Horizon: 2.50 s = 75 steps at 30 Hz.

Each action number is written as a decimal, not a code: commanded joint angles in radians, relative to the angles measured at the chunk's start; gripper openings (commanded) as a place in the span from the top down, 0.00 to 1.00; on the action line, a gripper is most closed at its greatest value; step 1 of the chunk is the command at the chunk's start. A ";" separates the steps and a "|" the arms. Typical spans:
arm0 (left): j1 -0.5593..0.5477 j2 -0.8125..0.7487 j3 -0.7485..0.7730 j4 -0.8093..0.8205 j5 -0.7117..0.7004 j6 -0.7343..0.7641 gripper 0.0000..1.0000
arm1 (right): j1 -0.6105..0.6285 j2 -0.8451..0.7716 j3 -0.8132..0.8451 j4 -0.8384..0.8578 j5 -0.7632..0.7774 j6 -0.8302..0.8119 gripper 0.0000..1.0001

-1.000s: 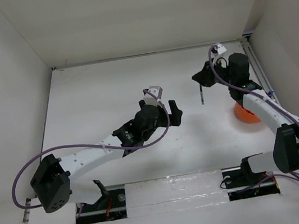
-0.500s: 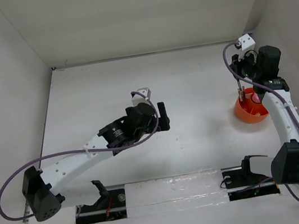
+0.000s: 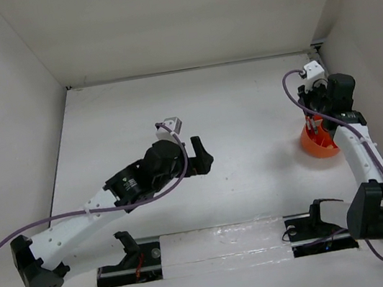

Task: Sort the stationery into containers
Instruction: Place the pen in the storage box, then reset both arms

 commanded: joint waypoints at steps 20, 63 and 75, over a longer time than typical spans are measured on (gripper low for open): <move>-0.005 -0.067 -0.028 0.108 0.107 0.057 0.00 | -0.007 -0.012 -0.140 0.232 0.138 0.046 0.98; 0.042 0.024 0.306 -0.312 -0.483 -0.130 0.00 | 0.664 -0.359 0.241 -0.387 0.658 0.463 0.00; 0.042 -0.252 0.319 -0.517 -0.549 -0.169 0.00 | 0.766 -0.702 0.371 -0.763 0.625 0.563 0.00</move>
